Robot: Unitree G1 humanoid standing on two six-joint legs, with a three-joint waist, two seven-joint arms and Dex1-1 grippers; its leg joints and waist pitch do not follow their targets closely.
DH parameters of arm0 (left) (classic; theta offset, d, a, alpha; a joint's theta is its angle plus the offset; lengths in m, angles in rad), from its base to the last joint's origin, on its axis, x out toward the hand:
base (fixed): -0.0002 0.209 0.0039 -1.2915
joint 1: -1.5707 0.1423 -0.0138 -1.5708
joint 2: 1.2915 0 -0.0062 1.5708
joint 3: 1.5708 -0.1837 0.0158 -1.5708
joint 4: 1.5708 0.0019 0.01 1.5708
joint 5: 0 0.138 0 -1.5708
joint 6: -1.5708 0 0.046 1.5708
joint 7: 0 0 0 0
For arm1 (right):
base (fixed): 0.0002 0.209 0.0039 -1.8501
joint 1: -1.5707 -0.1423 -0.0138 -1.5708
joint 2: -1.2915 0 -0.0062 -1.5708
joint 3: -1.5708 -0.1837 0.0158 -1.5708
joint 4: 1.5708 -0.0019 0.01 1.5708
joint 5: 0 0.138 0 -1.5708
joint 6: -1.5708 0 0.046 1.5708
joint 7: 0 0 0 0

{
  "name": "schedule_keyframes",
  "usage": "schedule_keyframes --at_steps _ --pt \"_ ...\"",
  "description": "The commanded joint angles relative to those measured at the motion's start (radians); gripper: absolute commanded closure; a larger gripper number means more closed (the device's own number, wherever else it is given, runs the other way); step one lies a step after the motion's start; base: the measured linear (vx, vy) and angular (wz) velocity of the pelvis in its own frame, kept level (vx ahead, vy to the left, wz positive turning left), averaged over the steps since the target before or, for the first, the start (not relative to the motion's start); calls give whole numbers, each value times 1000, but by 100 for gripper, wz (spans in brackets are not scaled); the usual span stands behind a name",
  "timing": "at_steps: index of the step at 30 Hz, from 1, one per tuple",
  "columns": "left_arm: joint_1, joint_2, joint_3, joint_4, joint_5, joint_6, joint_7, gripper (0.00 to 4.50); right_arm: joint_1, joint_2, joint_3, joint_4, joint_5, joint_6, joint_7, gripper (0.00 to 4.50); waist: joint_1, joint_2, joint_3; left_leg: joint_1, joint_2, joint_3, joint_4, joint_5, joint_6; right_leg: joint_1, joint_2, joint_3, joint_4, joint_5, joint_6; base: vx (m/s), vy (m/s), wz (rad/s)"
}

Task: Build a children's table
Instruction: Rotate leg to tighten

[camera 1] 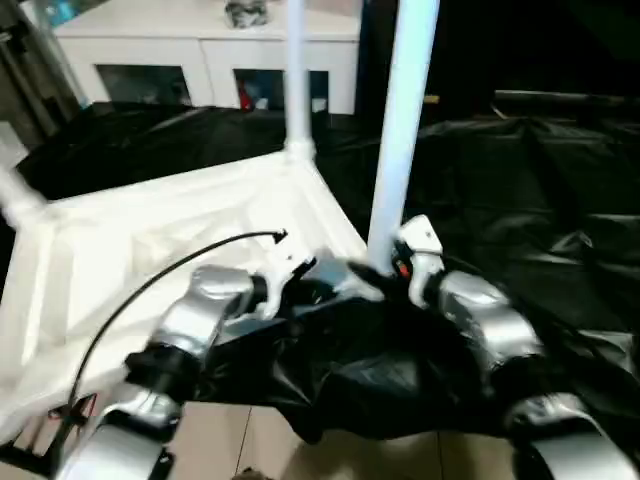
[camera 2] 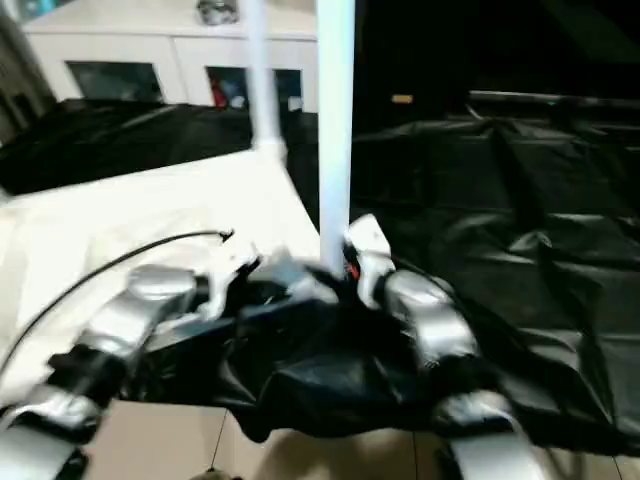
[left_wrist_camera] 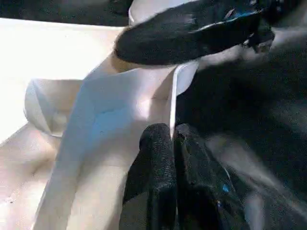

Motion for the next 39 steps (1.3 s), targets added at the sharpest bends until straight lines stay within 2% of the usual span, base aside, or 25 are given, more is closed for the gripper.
schedule_keyframes --at_steps 1,2,3,5,6,8,9,10,12,13,14,15,16,17,19,20,21,24,25,28,29,31,34,37,39 --pt "-47 -20 51 5 10 -1 113 450 16 52 37 65 -20 34 -50 179 -4 -2 -65 9 12 -2 -66 -265 3 47 -48 35 -77 -260 -191 0 0 0" --pt "-51 -24 52 10 14 -3 129 450 10 61 36 74 -24 30 -72 179 -4 0 -67 7 12 -2 -65 -250 5 49 -48 35 -74 -231 -195 0 0 0" --pt "-56 -34 49 22 28 -11 157 450 -3 84 32 97 -32 13 -101 144 -4 1 -69 7 12 -2 -64 -240 8 49 -48 35 -71 -203 -202 0 0 0" --pt "-57 -41 42 26 37 -19 164 450 -12 102 27 113 -30 -1 -104 109 -4 4 -69 6 12 -1 -63 -241 13 50 -48 34 -71 -178 -209 0 0 0" --pt "-53 -44 35 21 33 -23 144 450 -20 109 26 119 -28 -4 -92 109 -3 20 -69 6 11 -3 -63 -248 12 51 -48 33 -68 -169 -213 0 0 0" --pt "-43 -39 22 6 26 -35 100 450 -27 106 35 115 -38 -13 -79 90 -8 20 -67 6 10 -3 -65 -272 12 54 -46 32 -70 -170 -215 0 0 0" --pt "-37 -30 10 -4 18 -45 66 450 -30 96 45 110 -48 -24 -73 66 -11 13 -66 5 9 -2 -65 -284 14 54 -46 31 -73 -187 -213 0 0 0" --pt "-33 -23 6 -9 12 -50 45 450 -31 88 49 105 -50 -30 -65 66 -11 32 -67 7 8 -5 -66 -290 12 55 -48 31 -72 -196 -214 0 0 0" --pt "-16 4 -3 -22 -8 -69 -28 450 -32 59 67 94 -55 -57 -13 63 -22 31 -69 4 8 -5 -63 -285 16 58 -46 30 -71 -165 -224 0 0 0" --pt "-12 10 -6 -26 -11 -71 -42 450 -29 51 73 88 -58 -61 1 63 -24 16 -69 2 8 -3 -63 -276 23 60 -46 29 -72 -155 -227 0 0 0" --pt "-11 12 -6 -26 -11 -72 -45 450 -29 50 74 87 -59 -63 4 63 -24 24 -71 -1 8 -3 -60 -254 34 62 -46 29 -67 -131 -238 0 0 0" --pt "-5 21 -9 -31 -13 -76 -64 450 -27 40 82 83 -66 -72 25 63 -25 25 -72 1 10 -2 -59 -239 44 61 -47 29 -65 -115 -246 0 0 0" --pt "6 37 -15 -47 -22 -83 -104 450 -20 21 84 62 -59 -68 71 63 -25 13 -71 -1 10 0 -58 -234 51 61 -46 29 -66 -113 -249 0 0 0" --pt "6 37 -15 -47 -22 -83 -104 450 -20 21 84 62 -59 -68 71 63 -21 20 -71 -1 12 0 -58 -224 58 61 -48 29 -63 -111 -256 0 0 0" --pt "18 82 -26 -71 -39 -86 -194 450 -12 -19 90 25 -38 -68 185 63 -18 13 -71 0 15 1 -58 -219 68 61 -47 29 -63 -118 -256 0 0 0" --pt "18 90 -28 -74 -40 -84 -207 450 -11 -27 91 19 -35 -68 205 63 -16 18 -70 1 15 1 -58 -224 69 59 -47 29 -62 -129 -256 0 0 0" --pt "14 127 -36 -77 -44 -81 -265 450 -13 -61 97 -1 -24 -67 282 63 -13 9 -69 0 15 1 -59 -228 72 60 -47 29 -61 -148 -254 0 0 0" --pt "0 157 -34 -60 -45 -83 -305 450 -7 -103 96 -33 7 -52 384 63 -12 20 -66 6 17 3 -60 -253 64 54 -45 30 -67 -174 -250 0 0 0" --pt "-2 162 -33 -56 -45 -86 -312 450 -3 -114 99 -40 12 -53 404 63 -10 28 -66 8 19 2 -60 -258 61 52 -47 31 -66 -171 -252 0 0 0" --pt "-5 169 -32 -49 -45 -92 -327 450 1 -132 106 -48 21 -54 436 63 -1 22 -69 7 19 1 -60 -246 54 55 -46 31 -63 -137 -258 0 0 0" --pt "-8 172 -33 -45 -43 -96 -335 450 3 -143 105 -57 31 -44 458 63 2 13 -71 6 17 3 -58 -232 59 56 -46 31 -61 -117 -263 0 0 0" --pt "-12 179 -31 -40 -44 -96 -343 450 4 -157 108 -75 41 -22 504 63 6 21 -71 5 17 2 -57 -218 63 56 -47 31 -58 -106 -266 0 0 0" --pt "-10 188 -30 -43 -48 -95 -358 450 2 -161 113 -75 36 -19 527 97 7 22 -72 3 16 1 -55 -207 67 57 -47 29 -56 -93 -268 0 0 0" --pt "-10 199 -25 -37 -43 -101 -372 450 -13 -153 118 -70 36 -8 547 124 7 16 -72 2 16 1 -56 -211 65 58 -48 29 -58 -107 -268 0 0 0" --pt "-11 202 -24 -33 -41 -103 -375 450 -18 -150 121 -66 36 -9 549 135 7 18 -71 4 17 1 -57 -223 60 56 -49 29 -60 -136 -263 0 0 0"
